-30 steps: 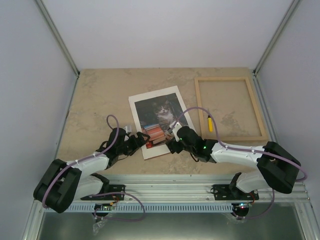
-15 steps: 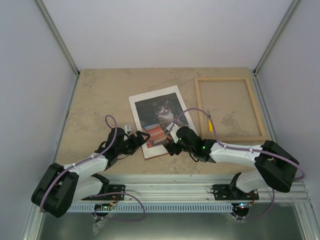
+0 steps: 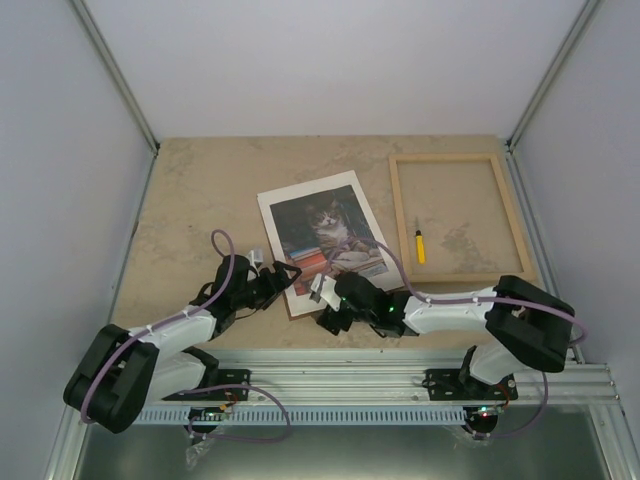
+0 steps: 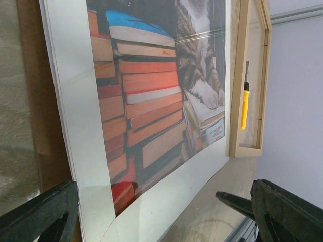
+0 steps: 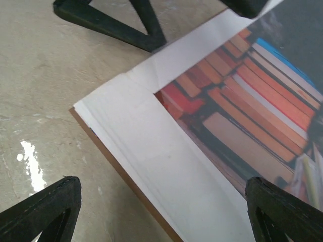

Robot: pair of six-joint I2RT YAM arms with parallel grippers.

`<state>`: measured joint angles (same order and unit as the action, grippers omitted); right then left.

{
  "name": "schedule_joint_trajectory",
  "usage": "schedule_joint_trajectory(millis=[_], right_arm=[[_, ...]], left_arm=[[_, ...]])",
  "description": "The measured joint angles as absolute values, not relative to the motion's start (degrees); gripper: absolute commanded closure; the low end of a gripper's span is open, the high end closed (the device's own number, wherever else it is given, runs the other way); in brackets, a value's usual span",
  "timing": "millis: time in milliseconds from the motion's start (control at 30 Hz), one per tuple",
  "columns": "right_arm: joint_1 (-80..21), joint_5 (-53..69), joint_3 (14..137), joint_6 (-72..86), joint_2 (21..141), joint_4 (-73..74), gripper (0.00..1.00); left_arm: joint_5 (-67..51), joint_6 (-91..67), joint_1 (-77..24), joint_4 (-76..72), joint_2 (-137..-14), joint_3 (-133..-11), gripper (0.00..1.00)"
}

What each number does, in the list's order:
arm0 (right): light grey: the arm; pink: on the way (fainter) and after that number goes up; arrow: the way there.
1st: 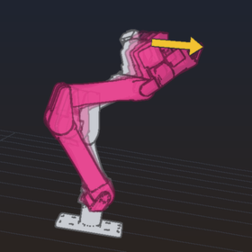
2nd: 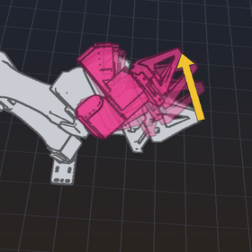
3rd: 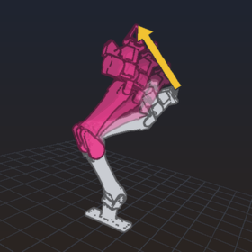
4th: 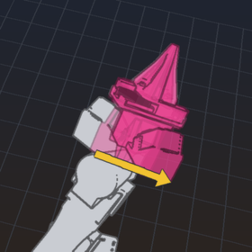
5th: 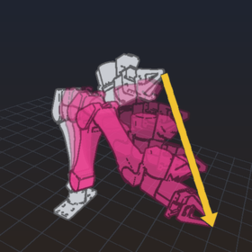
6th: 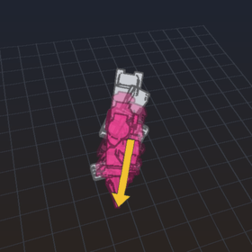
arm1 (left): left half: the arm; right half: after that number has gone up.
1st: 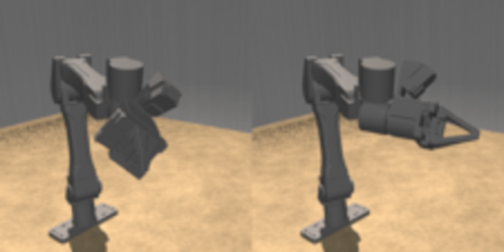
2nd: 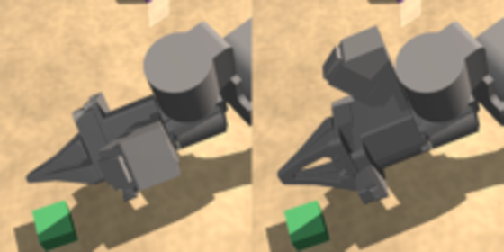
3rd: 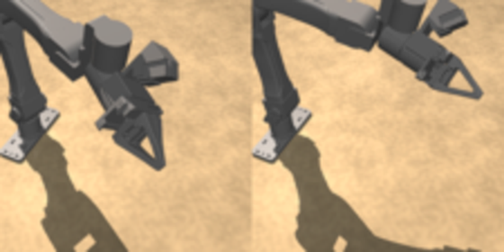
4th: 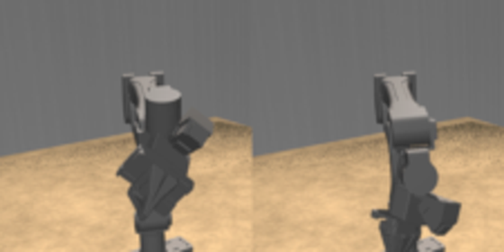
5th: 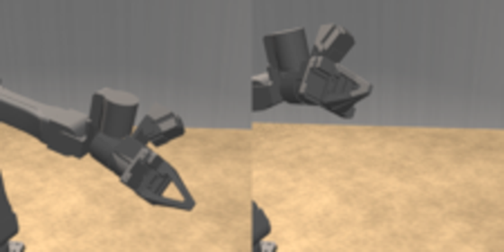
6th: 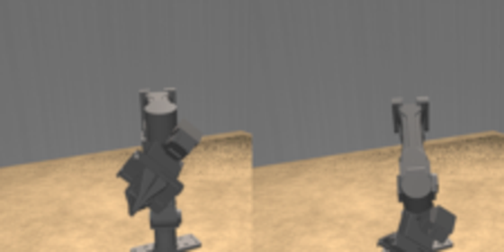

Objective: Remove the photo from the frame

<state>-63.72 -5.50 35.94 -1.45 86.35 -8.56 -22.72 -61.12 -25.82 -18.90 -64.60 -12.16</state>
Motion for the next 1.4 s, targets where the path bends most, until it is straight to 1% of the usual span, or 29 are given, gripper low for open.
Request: schedule_joint_trajectory(millis=[300,900,1400], right_arm=[[-65.65,-5.82,37.74,-3.2,91.29,-12.05,0.11],[-65.78,-9.37,40.93,-2.55,97.12,-15.05,0.11],[-65.39,-15.14,40.97,0.62,97.3,-15.86,0.1]], left_arm=[[-23.03,-61.58,-25.82,-19.33,-64.64,-12.14,0.05],[-23.75,-62.5,-25.82,-21.71,-64.62,-12.14,0.05],[-23.64,-62.41,-25.82,-21.67,-64.16,-12.1,0.04]])
